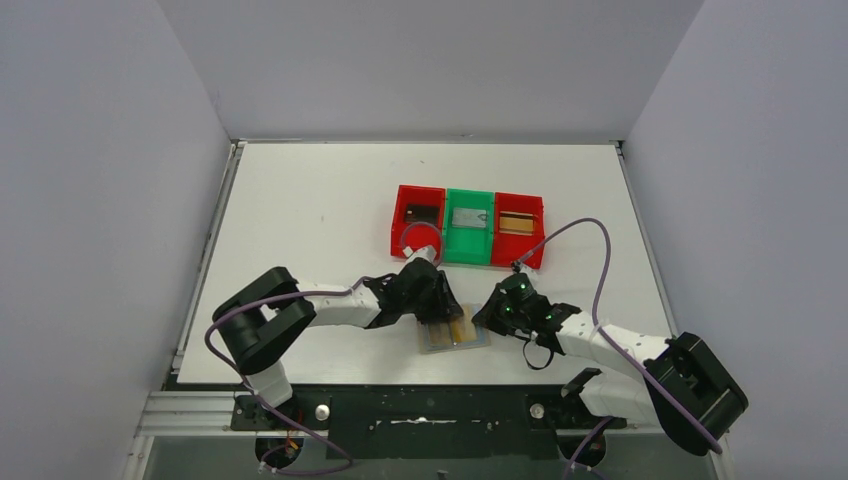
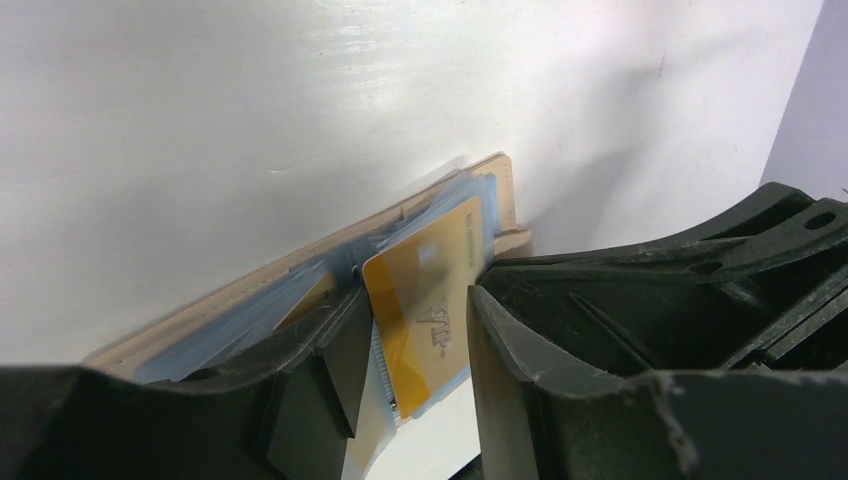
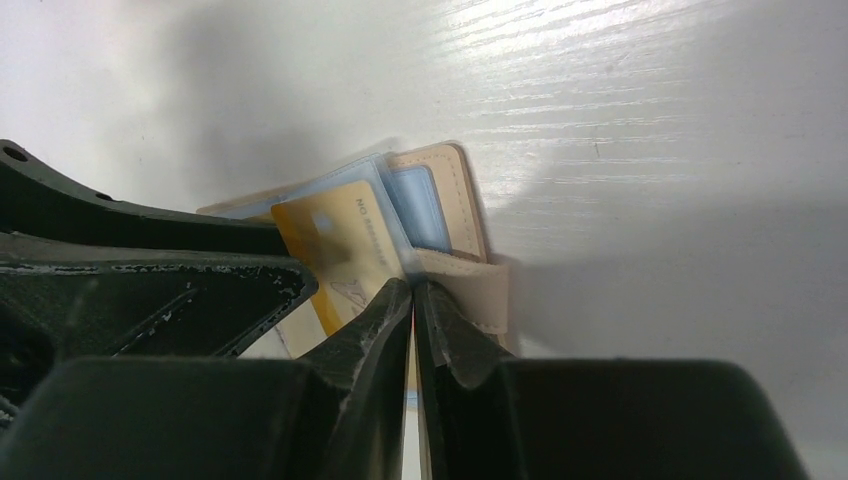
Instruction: Take the credit cards out of the card holder
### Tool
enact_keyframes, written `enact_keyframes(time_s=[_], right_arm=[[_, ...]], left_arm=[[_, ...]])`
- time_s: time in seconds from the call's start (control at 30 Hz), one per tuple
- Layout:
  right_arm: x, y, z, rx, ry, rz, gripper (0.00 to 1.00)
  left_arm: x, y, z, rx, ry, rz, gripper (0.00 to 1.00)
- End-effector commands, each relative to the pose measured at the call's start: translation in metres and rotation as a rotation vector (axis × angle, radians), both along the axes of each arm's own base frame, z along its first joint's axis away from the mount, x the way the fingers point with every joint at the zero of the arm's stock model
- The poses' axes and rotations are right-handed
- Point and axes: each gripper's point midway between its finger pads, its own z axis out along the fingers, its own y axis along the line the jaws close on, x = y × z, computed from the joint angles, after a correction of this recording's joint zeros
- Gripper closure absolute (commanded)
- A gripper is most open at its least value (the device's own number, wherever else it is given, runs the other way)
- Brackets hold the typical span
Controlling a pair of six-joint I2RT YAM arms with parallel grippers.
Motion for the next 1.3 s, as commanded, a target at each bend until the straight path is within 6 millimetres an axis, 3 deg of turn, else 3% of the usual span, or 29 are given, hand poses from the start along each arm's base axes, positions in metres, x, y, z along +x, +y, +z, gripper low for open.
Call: enact_keyframes(time_s=[0.0,0.23,0.53,1.07,1.27], right_arm=[[-0.020,-0.022,-0.031,-0.104,0.089,-0.012,0.92],[-0.019,-0.023,-0.030,-0.105,0.090,-0.023,0.92],[-0.018,-0.025,-0.029,-0.112,0.090,-0.040,0.93],[-0.015,-0.028,-0.029,-0.127,0.095,-0.076,0.97],[-0.013,-0.028,-0.027,-0.126,0.090,-0.083,0.97]], left_arm=[[-0.001,0.003,-0.011,0.037,-0.011,-0.018,0.62],[-0.009,0.001,-0.001,-0.020,-0.020,-0.034,0.82],[-0.015,0.003,0.014,-0.100,-0.045,-0.038,1.00],[-0.021,0.014,0.023,-0.102,-0.025,-0.068,1.00],[-0.032,0.023,0.020,-0.119,0.016,-0.103,1.00]])
